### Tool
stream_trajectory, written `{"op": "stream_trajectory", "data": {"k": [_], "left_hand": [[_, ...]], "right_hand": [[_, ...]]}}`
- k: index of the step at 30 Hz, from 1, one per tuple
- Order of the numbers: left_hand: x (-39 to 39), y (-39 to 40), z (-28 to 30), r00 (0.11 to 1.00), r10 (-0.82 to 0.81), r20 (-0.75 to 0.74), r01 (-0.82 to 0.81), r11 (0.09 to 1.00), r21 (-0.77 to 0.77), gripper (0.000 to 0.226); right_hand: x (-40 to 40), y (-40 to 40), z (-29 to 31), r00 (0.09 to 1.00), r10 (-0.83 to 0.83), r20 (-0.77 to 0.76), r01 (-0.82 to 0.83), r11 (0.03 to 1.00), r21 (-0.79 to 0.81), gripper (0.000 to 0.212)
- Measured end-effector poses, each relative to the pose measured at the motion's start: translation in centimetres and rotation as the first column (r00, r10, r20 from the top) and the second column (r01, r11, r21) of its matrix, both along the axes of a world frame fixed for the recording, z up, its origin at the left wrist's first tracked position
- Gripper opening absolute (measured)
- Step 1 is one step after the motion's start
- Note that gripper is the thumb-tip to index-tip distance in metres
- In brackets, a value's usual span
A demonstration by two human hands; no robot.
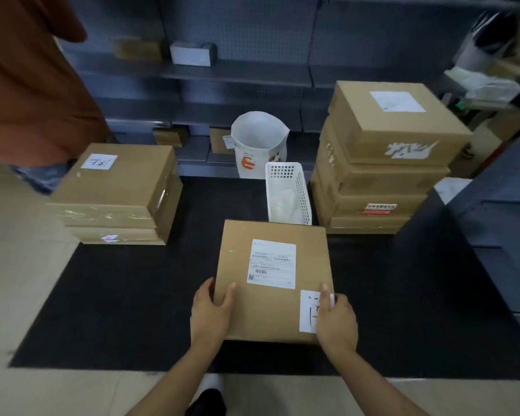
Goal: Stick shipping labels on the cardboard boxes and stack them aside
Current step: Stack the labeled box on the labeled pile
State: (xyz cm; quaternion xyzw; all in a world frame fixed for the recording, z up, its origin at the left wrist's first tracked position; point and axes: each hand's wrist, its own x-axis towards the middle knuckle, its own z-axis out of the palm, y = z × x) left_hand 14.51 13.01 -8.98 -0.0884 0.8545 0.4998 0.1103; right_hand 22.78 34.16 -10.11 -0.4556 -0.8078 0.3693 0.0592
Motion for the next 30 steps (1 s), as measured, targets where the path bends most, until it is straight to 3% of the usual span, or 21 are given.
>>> {"op": "stream_trajectory", "data": {"k": [10, 21, 30], "left_hand": [[8.6, 13.4, 2.4, 0.999, -0.03, 0.03, 0.026, 0.992, 0.127, 0.027], [8.4, 19.0, 1.7, 0.989, -0.125, 0.082, 0.106, 0.973, 0.204, 0.038], [9.1, 24.5, 1.6, 0.992, -0.112, 0.057, 0.101, 0.981, 0.167, 0.049]], "right_hand": [[9.4, 12.8, 2.2, 0.994, -0.106, 0.011, 0.105, 0.993, 0.048, 0.055], [11.4, 17.1, 2.9, 0.961, -0.276, 0.012, 0.276, 0.961, 0.0, 0.057], [12.4, 22.3, 3.0, 0.982, -0.184, 0.045, 0.178, 0.979, 0.104, 0.056]]}}
